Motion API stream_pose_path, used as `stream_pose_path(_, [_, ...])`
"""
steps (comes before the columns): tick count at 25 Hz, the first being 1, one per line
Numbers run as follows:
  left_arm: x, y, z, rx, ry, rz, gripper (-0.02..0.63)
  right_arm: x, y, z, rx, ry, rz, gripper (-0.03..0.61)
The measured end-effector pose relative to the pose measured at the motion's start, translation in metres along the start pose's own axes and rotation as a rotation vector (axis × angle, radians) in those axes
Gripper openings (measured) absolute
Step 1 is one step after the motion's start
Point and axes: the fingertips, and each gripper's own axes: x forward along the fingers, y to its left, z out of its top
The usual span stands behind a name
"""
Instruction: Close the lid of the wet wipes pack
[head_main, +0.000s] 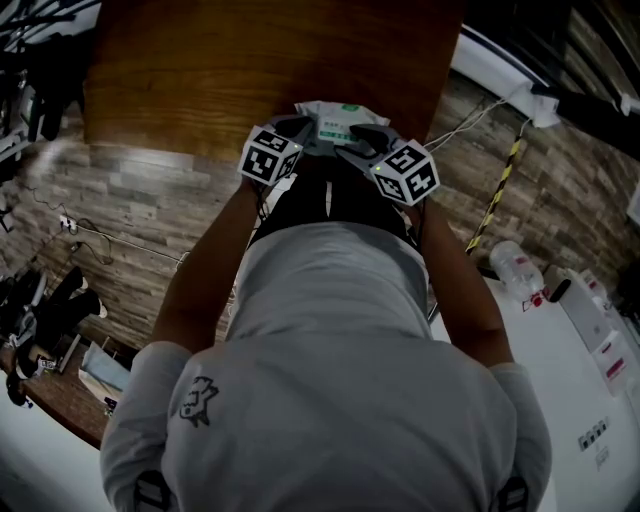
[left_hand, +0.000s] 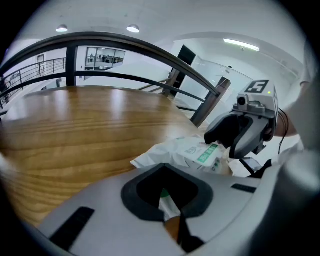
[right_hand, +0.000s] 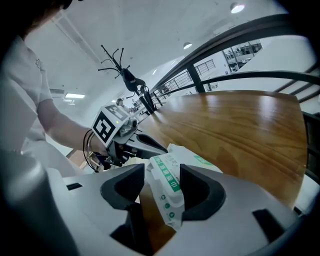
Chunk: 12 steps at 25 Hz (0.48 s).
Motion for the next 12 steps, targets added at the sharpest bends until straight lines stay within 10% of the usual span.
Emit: stream_pose_path(12, [0.001,-0.002,0.002,0.019,-0.008,-0.023,0.009,0.012,-0.012,-0.018,0.007,0.024,-0.152,0.195])
